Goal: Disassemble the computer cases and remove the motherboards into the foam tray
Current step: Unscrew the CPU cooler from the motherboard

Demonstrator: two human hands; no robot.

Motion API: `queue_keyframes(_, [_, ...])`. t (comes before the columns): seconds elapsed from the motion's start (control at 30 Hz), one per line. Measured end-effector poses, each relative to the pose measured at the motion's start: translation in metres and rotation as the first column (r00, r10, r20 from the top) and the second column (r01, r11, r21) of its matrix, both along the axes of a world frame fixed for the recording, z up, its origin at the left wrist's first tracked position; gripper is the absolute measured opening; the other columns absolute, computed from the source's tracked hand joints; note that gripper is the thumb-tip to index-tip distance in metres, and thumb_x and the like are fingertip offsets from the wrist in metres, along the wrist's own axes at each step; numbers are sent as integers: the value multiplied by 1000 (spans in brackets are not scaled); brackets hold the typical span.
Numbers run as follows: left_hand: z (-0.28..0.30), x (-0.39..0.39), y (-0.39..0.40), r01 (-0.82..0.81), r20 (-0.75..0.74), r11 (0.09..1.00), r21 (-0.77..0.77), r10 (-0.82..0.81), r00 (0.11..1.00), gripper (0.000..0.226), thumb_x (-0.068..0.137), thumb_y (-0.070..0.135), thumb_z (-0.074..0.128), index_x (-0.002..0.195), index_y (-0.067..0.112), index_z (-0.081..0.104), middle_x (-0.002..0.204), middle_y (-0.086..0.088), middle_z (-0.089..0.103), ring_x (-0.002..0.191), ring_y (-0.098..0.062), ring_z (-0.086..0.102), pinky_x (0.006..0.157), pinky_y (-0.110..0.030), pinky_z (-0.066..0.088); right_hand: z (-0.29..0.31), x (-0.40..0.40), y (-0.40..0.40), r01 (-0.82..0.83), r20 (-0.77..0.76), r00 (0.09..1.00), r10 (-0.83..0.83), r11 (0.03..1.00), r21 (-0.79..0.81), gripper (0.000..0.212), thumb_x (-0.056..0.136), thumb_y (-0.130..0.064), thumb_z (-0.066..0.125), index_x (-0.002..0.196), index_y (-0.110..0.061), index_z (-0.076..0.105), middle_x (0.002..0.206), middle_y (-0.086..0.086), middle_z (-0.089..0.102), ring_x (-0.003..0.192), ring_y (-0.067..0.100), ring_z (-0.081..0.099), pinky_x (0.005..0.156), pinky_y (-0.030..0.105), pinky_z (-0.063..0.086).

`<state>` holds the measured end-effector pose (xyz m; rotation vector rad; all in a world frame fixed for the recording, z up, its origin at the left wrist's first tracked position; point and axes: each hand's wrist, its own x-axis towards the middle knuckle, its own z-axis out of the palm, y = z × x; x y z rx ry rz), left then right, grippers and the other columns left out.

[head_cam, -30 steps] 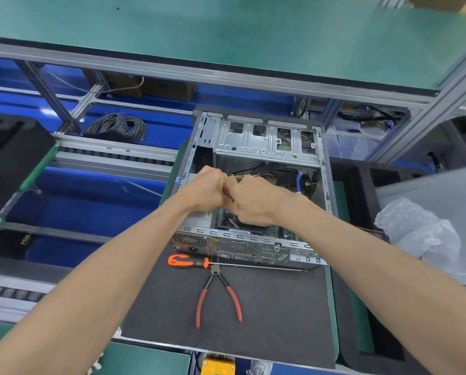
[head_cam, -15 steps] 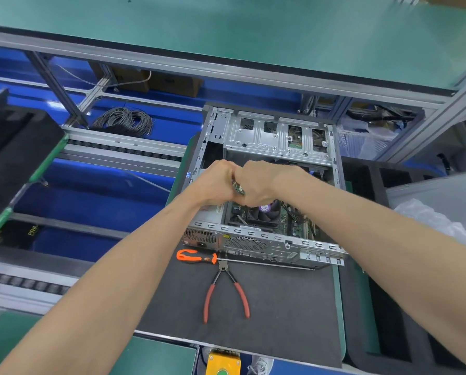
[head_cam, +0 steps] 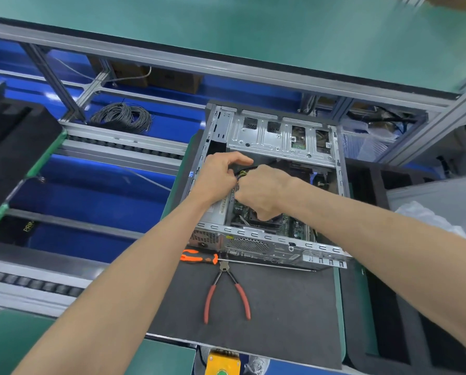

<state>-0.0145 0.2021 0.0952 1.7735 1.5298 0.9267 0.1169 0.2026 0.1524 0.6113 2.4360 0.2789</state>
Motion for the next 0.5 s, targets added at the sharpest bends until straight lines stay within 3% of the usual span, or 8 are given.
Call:
queue_keyframes(0.07, [-3,0,1,-25,17,1000,4,25,1000,57,78,-20,41,116,8,73,117,-3,72,114,-11,63,102,-21,47,1,3,3,71,-14,997,-71,997,-22,27,78,-23,61,71,-17,36,66,-1,38,58,21,44,53,32,35])
queue_keyframes(0.17, [-3,0,3,-55,60,998,12,54,997,54,82,-20,39,116,5,73,117,-5,72,113,-11,64,102,-19,47,4,-5,8,366,-61,924,-377,921,-135,18,80,-28,50,69,-19,38,71,0,44,58,16,43,51,30,32])
queue_keyframes(0.2, [-3,0,4,-67,82,998,9,66,994,54,83,-21,38,115,5,73,116,-5,72,112,-11,64,102,-20,47,3,-9,8,398,-58,910,-411,905,-152,14,82,-27,47,73,-18,41,73,0,44,60,16,42,53,31,33])
queue_keyframes(0.27, [-3,1,4,-93,132,996,1,93,987,53,83,-21,39,113,5,73,112,-4,73,110,-10,65,100,-18,48,2,-15,7,382,-55,917,-394,911,-152,11,86,-26,49,82,-17,44,75,-1,42,60,16,41,54,32,34])
queue_keyframes(0.37, [-3,1,5,-120,193,993,-8,119,974,54,78,-22,40,109,5,75,106,-1,74,105,-6,66,94,-13,48,3,-16,3,285,-100,949,-298,950,-125,18,85,-21,57,79,-16,41,74,-2,38,57,15,38,55,34,36])
queue_keyframes(0.5, [-5,1,7,-153,265,988,-36,157,951,53,77,-20,41,106,8,76,103,2,75,106,-4,66,96,-15,50,-4,-17,-6,22,-130,991,-34,995,-98,37,82,-12,61,65,-19,29,66,-1,34,54,19,37,52,32,38])
